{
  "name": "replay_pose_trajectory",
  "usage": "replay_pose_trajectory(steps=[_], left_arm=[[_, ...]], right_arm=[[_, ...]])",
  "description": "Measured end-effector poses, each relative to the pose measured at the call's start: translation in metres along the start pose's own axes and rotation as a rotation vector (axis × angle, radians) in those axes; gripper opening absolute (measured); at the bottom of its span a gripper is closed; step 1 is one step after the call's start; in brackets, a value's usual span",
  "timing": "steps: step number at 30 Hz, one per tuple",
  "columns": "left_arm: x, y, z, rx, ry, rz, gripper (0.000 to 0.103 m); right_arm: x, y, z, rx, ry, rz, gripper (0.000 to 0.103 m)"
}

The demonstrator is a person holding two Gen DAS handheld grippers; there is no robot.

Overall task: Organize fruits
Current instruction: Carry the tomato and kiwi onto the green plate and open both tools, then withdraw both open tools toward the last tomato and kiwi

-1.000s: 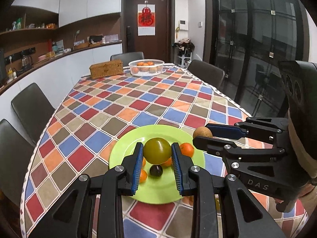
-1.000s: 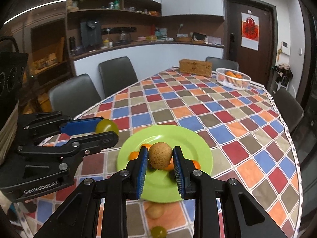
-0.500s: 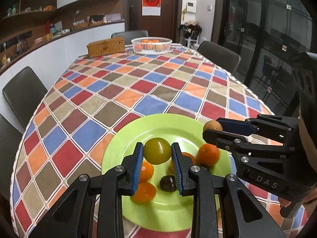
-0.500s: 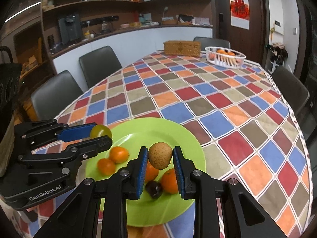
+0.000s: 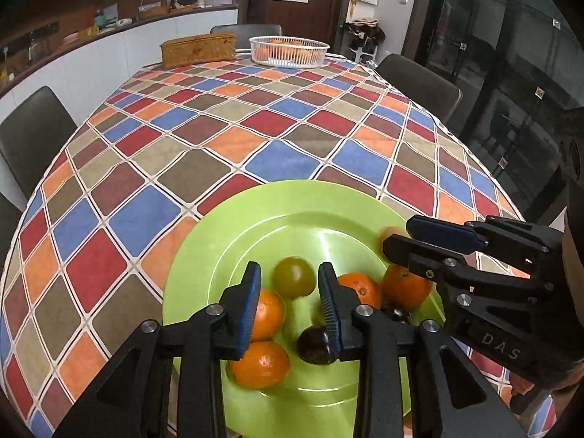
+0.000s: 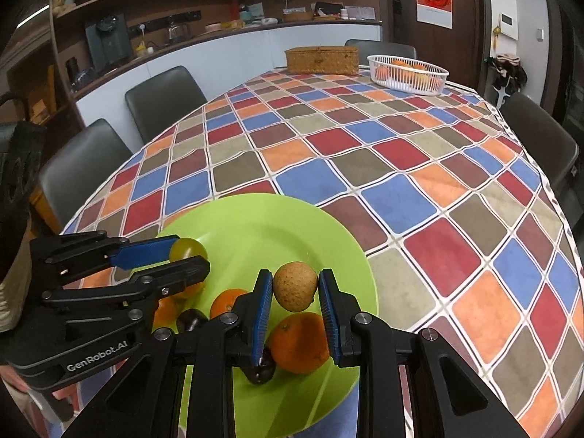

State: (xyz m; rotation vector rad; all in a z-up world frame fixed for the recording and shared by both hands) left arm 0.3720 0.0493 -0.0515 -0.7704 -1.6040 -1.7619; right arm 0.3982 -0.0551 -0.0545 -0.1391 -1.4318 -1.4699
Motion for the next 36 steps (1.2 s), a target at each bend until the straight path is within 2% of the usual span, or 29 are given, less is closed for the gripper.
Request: replay_pose_trajectory(steps=[7,13,18,25,27,30,33,36], left_arm=[[0.027,-0.008,0.0,-0.018,0.004,-0.044,0.032],[0.069,-0.023,-0.006,-0.049,0.051,-0.122,0.035],[0.098,-0.035,-0.008,-0.06,0.073,-0.159,0.036],[0.131,-0.058,-0.011,-0.066,0.097,-0.188,0.048],[0.137,-0.066,-0.012,-0.065,0.094,-0.188,0.05],[0.144,-0.077,-0.014,-0.06,0.096,-0.182,0.058],[0.148,-0.087,-0.016,-0.053,0.095,-0.172,0.059],[0.149,-0.098,-0.017,-0.046,0.098,-0.156,0.063]], right_arm=[[0.014,-0.005,0.008,0.015,-0.012,-0.019,0.028],[0.044,-0.016,0.023,0.037,-0.02,-0.051,0.028],[0.068,-0.027,0.037,0.045,-0.023,-0.072,0.033],[0.095,-0.05,0.06,0.078,-0.053,-0.073,0.033],[0.101,-0.057,0.063,0.071,-0.05,-0.073,0.038],[0.108,-0.068,0.068,0.062,-0.046,-0.069,0.039],[0.11,-0.079,0.072,0.058,-0.048,-0.051,0.045],[0.111,-0.09,0.075,0.055,-0.046,-0.036,0.045]])
Point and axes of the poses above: each gripper's, at about its wrist camera, not at the fingertips, and x roughly against the way its jaws point, z to its left, y to its top, the point moved 1 cm from there along -x, roughly the way its jaws point, and after that the axes turned 14 degrees about y, right-handed, at the moved point
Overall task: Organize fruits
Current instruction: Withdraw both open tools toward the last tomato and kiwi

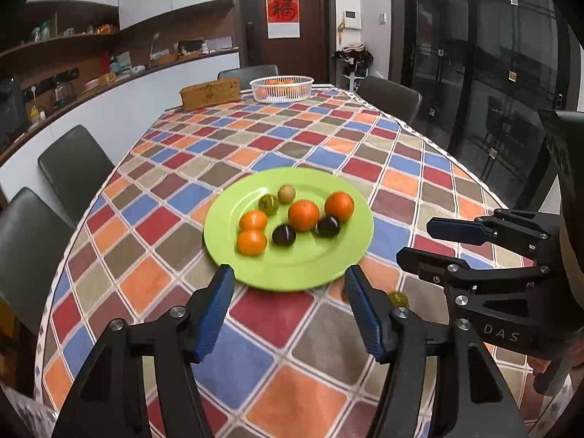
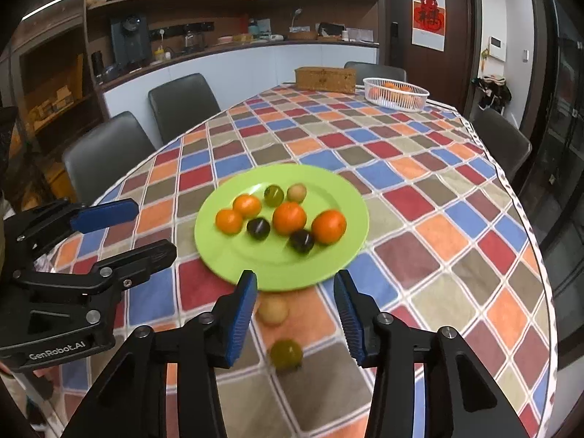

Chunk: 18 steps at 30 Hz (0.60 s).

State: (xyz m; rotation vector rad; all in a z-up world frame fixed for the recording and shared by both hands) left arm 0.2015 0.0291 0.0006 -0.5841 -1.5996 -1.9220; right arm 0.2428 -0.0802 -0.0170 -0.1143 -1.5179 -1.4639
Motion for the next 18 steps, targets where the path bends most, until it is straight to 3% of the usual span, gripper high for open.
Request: replay_pose_trajectory(steps=[18], left_arm=[[-0.006,-0.042,-0.016,-0.007,0.008,0.087,0.064]], right_arm=[[-0.031,-0.044,-0.008,-0.079,0.03,0.142,0.045]])
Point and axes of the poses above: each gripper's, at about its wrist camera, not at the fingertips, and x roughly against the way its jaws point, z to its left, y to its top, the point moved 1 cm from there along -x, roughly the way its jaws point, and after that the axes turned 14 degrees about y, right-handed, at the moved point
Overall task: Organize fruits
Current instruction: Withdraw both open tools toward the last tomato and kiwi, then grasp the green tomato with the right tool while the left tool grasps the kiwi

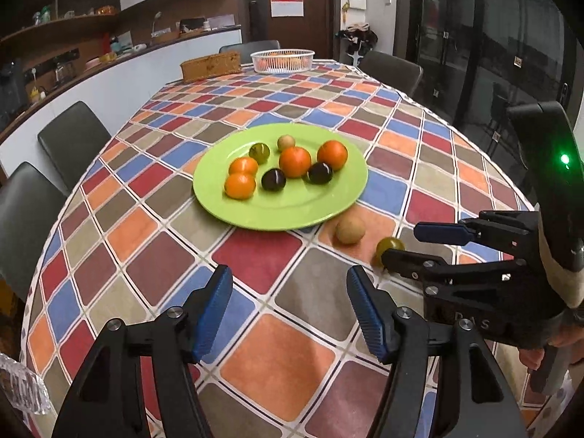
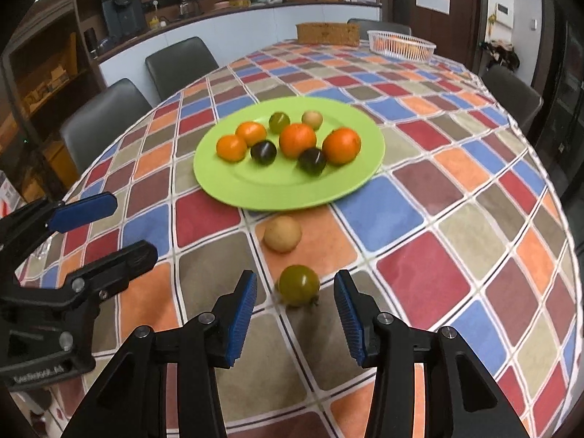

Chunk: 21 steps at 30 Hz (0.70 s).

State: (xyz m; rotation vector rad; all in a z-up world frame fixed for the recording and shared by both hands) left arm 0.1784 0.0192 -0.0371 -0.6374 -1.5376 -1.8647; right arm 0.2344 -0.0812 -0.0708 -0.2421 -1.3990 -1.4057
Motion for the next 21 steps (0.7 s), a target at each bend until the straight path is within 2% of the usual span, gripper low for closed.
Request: replay_pose_trajectory(steps=[10,17,21], left_arm=[[-0.012,-0.004,0.0,0.008,0.0,0.032,0.064],[-0.014,-0.004,0.001,0.008,-0.002,0.035,0.064],[-0.017,-0.003,-0.003,0.002,-0.015,0.031,0.064]], right_arm=[[-0.016,-0.003,-0.001,-0.008,-0.008,0.034,0.044],[-0.024,-0.003,0.0,0.013,-0.024,0.058,0.029],[-0.02,-0.003,0.0,0.018,-0.017,0.045,0.028]])
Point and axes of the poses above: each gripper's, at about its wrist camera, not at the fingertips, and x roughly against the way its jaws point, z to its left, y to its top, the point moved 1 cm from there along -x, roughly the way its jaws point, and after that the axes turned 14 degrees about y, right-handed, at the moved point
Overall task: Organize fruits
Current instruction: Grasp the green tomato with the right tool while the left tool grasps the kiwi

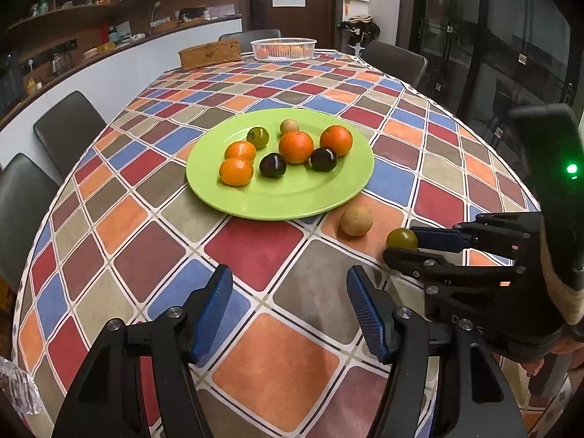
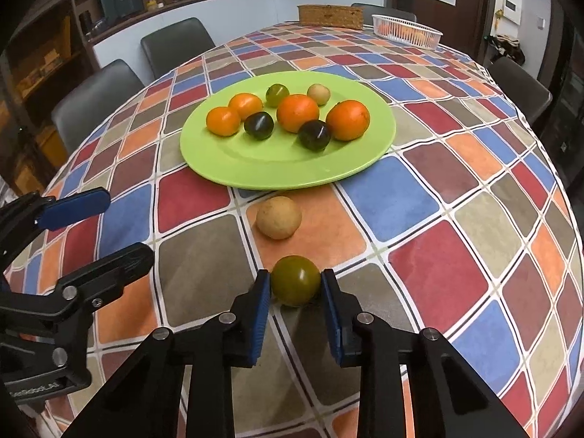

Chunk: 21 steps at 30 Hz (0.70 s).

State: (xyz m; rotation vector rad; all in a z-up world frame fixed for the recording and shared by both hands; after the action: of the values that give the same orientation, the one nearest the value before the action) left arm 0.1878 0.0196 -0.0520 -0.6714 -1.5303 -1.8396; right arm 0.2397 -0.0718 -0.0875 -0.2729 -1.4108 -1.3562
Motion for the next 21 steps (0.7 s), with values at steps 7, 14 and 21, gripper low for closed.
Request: replay_pose_trajectory(steps=[7,14,21], left_arm=[[-0.004,0.008,-0.012,0.01,-0.072,-0.031,0.064],[-0.019,0.02,-0.032,0.029,-0.134,-0.017,0.063],[-0.049,0.028,-0.049,0.07,-0.145,0.079,0.048]], right_arm=[[0.02,0.001,-0.01,-0.039,-0.013,-0.066,0.028],[0.037,0.002,-0.031,-0.076,-0.012,-0.126,0.028],[0.046,0.004,-0.044,-0.076,-0.037,-0.146,0.028]])
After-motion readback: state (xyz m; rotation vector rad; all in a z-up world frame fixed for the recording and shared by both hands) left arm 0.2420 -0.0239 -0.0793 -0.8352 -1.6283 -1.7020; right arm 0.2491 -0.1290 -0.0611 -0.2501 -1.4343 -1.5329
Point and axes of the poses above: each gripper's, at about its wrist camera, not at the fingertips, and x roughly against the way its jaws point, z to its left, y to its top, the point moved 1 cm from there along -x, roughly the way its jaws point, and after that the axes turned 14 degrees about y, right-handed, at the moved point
